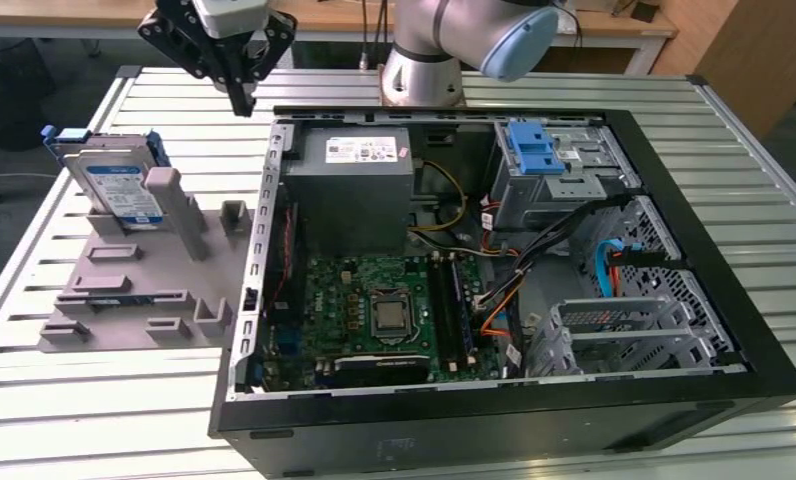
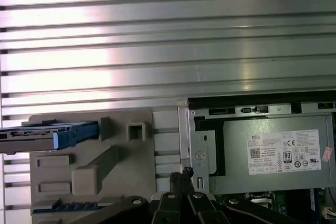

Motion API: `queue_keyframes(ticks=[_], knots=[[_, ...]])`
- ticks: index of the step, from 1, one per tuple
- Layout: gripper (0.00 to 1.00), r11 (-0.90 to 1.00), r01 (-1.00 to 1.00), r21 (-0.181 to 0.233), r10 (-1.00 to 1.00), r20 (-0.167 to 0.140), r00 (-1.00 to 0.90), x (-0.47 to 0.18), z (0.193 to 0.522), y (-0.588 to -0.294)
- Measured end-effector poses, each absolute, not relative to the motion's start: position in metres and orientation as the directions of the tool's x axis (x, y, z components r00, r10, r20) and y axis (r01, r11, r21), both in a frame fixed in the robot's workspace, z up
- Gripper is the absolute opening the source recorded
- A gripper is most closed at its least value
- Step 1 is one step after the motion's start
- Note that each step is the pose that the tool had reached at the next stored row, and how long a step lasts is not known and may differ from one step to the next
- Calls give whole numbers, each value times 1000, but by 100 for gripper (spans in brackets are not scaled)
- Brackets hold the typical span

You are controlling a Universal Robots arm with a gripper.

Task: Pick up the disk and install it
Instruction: 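Reach for the disk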

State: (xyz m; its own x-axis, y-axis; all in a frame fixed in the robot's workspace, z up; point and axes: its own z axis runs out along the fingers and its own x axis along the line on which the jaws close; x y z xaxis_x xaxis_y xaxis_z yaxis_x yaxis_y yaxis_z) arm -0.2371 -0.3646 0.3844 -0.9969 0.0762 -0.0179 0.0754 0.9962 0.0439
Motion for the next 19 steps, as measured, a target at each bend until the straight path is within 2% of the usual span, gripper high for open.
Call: queue_keyframes(ticks=[19], knots=[[11, 996, 75, 44, 76, -15, -997, -256, 382, -356]])
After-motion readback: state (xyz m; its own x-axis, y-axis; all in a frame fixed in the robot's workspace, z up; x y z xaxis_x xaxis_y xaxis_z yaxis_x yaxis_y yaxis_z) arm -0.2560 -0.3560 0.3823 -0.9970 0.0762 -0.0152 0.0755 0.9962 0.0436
